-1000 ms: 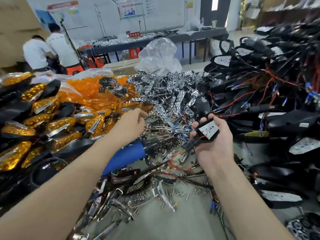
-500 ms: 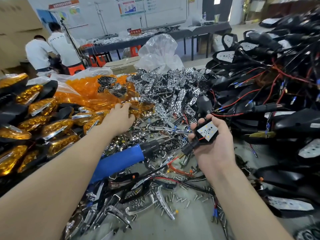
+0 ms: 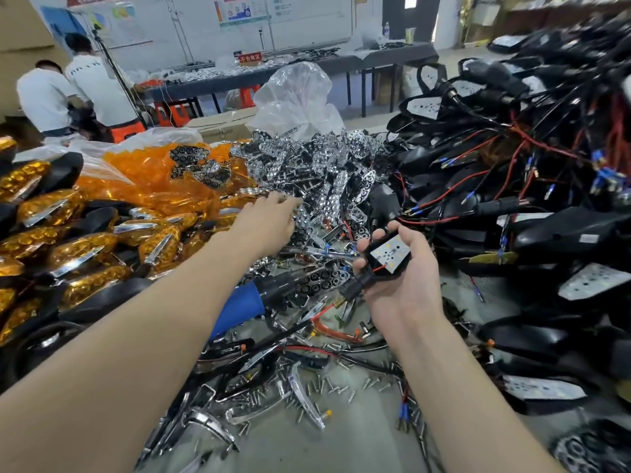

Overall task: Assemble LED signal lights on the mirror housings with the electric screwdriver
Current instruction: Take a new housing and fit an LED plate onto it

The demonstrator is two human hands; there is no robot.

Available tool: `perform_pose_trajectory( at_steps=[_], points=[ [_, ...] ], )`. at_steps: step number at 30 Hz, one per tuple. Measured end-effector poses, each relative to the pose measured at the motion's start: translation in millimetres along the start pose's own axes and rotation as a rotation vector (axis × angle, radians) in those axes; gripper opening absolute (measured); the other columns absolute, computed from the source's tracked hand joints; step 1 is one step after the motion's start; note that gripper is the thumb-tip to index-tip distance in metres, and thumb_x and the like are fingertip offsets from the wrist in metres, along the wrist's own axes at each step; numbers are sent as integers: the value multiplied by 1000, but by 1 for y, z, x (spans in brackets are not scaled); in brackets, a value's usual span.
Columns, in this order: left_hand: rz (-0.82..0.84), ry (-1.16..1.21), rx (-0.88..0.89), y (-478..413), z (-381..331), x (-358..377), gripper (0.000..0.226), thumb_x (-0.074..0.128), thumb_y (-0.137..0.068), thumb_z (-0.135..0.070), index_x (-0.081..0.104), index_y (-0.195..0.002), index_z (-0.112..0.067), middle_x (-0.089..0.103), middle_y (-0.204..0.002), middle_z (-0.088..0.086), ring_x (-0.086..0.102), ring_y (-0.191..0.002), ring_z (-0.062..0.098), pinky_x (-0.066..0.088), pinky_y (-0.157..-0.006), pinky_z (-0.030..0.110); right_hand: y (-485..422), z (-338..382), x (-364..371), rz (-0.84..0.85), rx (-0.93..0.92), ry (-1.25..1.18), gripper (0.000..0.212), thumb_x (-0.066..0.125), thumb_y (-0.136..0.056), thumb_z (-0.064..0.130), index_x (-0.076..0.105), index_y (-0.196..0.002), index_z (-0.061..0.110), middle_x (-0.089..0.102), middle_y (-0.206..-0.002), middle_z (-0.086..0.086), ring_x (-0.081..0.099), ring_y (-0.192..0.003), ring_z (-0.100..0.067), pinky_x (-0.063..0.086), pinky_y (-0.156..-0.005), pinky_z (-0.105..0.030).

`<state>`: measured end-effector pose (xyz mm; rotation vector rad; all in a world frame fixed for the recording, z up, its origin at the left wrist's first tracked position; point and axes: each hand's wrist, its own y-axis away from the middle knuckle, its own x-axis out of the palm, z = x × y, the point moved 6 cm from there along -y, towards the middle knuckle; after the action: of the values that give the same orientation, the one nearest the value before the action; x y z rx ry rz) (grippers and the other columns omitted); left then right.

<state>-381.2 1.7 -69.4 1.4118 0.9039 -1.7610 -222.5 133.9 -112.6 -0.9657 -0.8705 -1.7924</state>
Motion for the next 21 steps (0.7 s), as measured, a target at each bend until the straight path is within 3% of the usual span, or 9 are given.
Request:
perform_pose_trajectory(
  at_steps=[2,4,9,14,17,19,21],
  points=[
    [60,-83,33,-5,-5,7,76,49,-95,-2,14,-158,-29,21,-162,11,44,-133,35,46,-99,48,1,0,0,-1,-1,1,15,47,-103,21,57,-92,19,61,-73,2,62,-59,-18,45,-48,-25],
    [72,-134,70,-7,-7,9,87,52,-89,8,13,-158,-28,17,-163,9,44,-133,34,51,-89,45,1,1,-1,8,0,-1,15,47,-102,20,57,-91,19,60,-73,2,61,-60,-18,45,-49,-25],
    [-55,-260,67,-14,-9,-2,56,60,-94,-6,36,-143,-17,42,-137,17,56,-91,25,43,-57,32,0,0,-1,9,1,2,15,47,-102,21,57,-91,20,60,-73,2,61,-61,-18,45,-49,-25],
    [-104,-228,68,-2,-4,-21,29,57,-99,-23,47,-124,-13,54,-120,10,56,-106,26,56,-75,38,2,1,0,4,1,-2,16,46,-102,21,57,-90,19,60,-73,1,61,-60,-18,46,-48,-25],
    [-232,184,-51,21,0,-48,16,49,-104,-28,48,-113,-15,64,-93,1,64,-80,19,59,-67,37,4,2,2,8,1,-4,15,46,-102,20,57,-91,19,60,-73,1,61,-60,-18,46,-48,-25],
    [-301,782,-181,51,-1,-61,11,48,-104,-31,46,-110,-21,63,-90,-4,67,-72,16,58,-59,31,5,2,2,6,2,-2,13,47,-102,20,57,-93,19,61,-73,1,62,-60,-18,46,-47,-25],
    [-290,1415,-245,90,-12,-58,10,51,-102,-28,55,-110,-23,70,-92,3,72,-72,18,58,-58,27,7,1,4,10,15,-6,12,48,-102,20,58,-95,18,62,-73,1,62,-59,-18,46,-47,-25]
  ],
)
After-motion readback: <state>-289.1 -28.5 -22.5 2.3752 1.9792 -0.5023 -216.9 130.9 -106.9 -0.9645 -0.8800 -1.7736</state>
